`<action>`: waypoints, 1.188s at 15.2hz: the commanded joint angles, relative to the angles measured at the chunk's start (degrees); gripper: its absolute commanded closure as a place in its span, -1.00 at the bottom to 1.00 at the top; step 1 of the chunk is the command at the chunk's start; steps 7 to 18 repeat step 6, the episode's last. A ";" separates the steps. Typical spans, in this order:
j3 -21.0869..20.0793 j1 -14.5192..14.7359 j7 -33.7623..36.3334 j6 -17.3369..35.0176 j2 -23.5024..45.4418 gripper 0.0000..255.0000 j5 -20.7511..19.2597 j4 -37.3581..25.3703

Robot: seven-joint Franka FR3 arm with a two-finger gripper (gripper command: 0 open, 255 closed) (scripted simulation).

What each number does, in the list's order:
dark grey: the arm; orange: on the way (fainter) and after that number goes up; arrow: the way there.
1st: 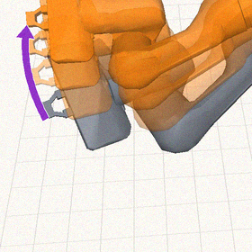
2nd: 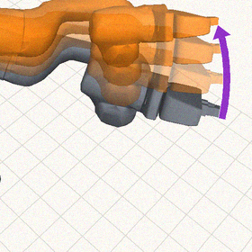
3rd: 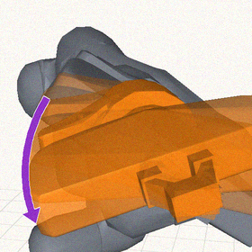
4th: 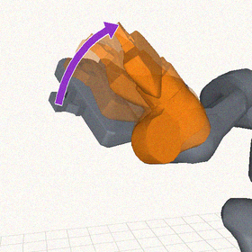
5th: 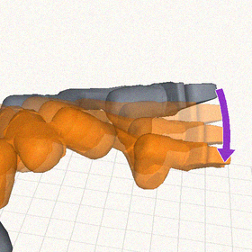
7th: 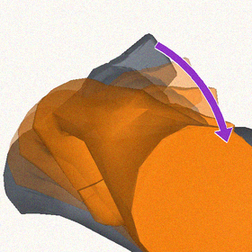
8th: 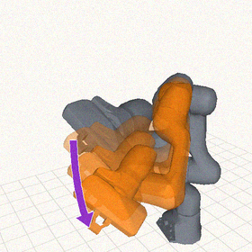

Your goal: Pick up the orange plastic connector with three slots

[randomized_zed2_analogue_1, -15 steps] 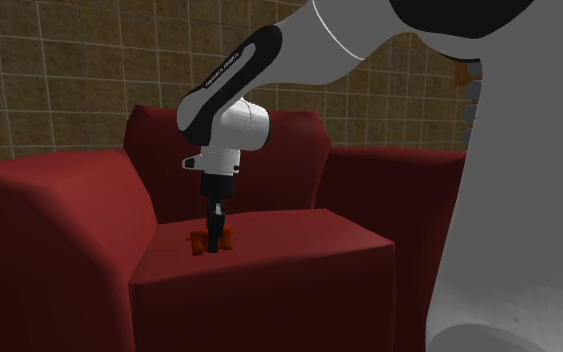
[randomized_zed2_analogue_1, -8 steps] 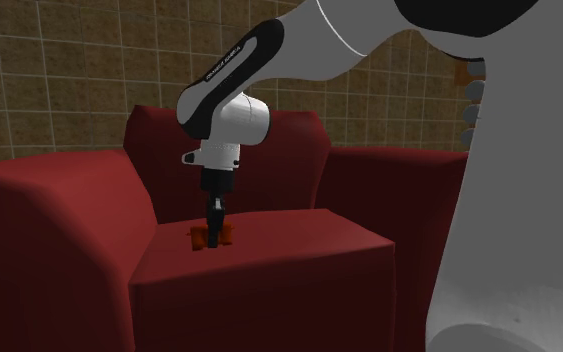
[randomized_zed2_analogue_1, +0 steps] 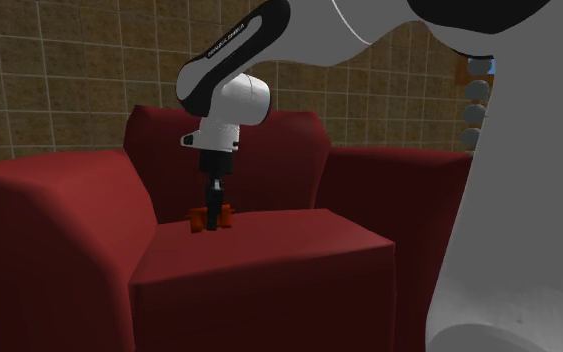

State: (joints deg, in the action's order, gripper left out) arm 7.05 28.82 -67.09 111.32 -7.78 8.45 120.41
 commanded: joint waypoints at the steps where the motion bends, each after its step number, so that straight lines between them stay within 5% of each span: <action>1: -0.01 -0.01 0.27 -1.53 -0.42 1.00 -0.14 -1.12; 18: -0.01 -0.03 0.65 -3.91 -0.82 1.00 -0.31 -3.12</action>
